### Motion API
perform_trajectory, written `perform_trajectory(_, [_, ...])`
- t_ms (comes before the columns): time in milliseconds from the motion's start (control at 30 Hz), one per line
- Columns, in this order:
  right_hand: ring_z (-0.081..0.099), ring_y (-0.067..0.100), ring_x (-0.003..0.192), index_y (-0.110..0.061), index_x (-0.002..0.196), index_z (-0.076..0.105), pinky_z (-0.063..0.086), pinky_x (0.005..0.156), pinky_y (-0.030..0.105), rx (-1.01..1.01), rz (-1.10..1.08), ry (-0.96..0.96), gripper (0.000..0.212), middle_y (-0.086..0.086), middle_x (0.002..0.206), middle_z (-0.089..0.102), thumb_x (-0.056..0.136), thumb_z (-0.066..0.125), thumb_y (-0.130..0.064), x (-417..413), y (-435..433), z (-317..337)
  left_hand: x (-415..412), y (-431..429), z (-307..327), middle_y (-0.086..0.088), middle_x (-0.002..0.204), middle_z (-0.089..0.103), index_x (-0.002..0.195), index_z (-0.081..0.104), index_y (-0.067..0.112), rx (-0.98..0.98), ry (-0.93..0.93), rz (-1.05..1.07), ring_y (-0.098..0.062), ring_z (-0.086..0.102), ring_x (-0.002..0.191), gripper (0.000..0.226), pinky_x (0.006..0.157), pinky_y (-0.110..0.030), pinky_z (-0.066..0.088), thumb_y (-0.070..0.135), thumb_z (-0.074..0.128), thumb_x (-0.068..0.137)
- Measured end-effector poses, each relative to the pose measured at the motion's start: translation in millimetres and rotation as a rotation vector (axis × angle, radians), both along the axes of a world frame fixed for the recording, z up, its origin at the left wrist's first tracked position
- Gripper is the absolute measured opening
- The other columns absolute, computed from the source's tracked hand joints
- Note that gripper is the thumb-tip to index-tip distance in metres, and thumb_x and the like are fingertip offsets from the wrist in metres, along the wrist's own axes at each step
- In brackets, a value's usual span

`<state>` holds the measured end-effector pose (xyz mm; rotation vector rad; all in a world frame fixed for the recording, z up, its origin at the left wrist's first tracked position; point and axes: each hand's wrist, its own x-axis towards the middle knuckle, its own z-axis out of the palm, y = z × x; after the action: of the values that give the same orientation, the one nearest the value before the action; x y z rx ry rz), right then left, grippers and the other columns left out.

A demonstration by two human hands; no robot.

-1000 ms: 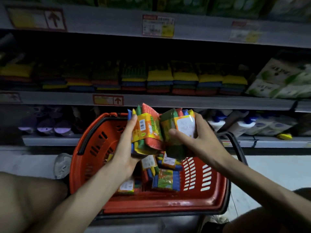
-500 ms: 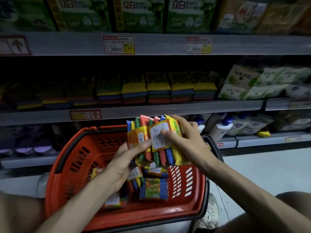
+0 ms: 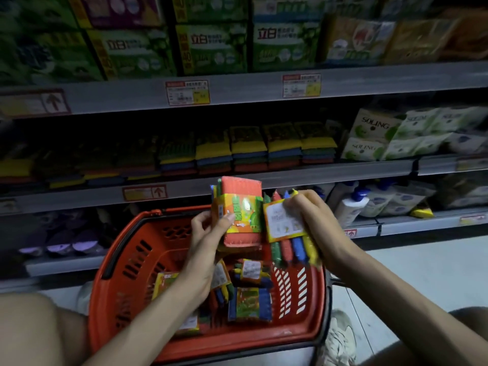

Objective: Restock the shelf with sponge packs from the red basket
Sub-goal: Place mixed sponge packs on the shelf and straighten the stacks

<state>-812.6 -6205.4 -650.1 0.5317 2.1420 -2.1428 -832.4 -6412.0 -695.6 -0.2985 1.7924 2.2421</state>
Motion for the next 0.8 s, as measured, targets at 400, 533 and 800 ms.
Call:
perform_trajectory(400, [0.065,0.056,0.099,0.003,0.120,0.061,0.058,0.085,0.051,-0.074,0.296,-0.145,0.072,0.037,0.113,0.063,0.078,0.073,-0.055,1,66,33,-29,-3,36,0.001,0.099,0.078,0.118,0.068,0.016,-0.155,0.172,-0.059,-0.007,0.074,0.087,0.049,0.070,-0.017,0.054,0.048,0.072,0.081])
perform_trajectory(533, [0.076,0.030,0.088,-0.021,0.119,0.070,0.061,0.080,0.043,0.117,0.294,0.018,0.046,0.017,0.107,0.073,0.082,0.079,-0.047,2,70,31,-42,-14,50,-0.002,0.103,0.076,0.114,0.066,0.018,-0.260,0.210,-0.204,-0.003,0.073,0.081,0.059,0.056,-0.012,0.048,0.049,0.088,0.069])
perform_trajectory(800, [0.072,0.009,0.105,-0.070,0.135,0.042,0.062,0.083,0.031,0.341,0.556,0.104,0.067,-0.015,0.126,0.064,0.081,0.074,-0.045,15,67,38,-59,-19,68,-0.003,0.104,0.079,0.111,0.074,0.032,-0.432,0.292,-0.383,-0.018,0.077,0.092,0.050,0.077,-0.029,0.060,0.048,0.089,0.066])
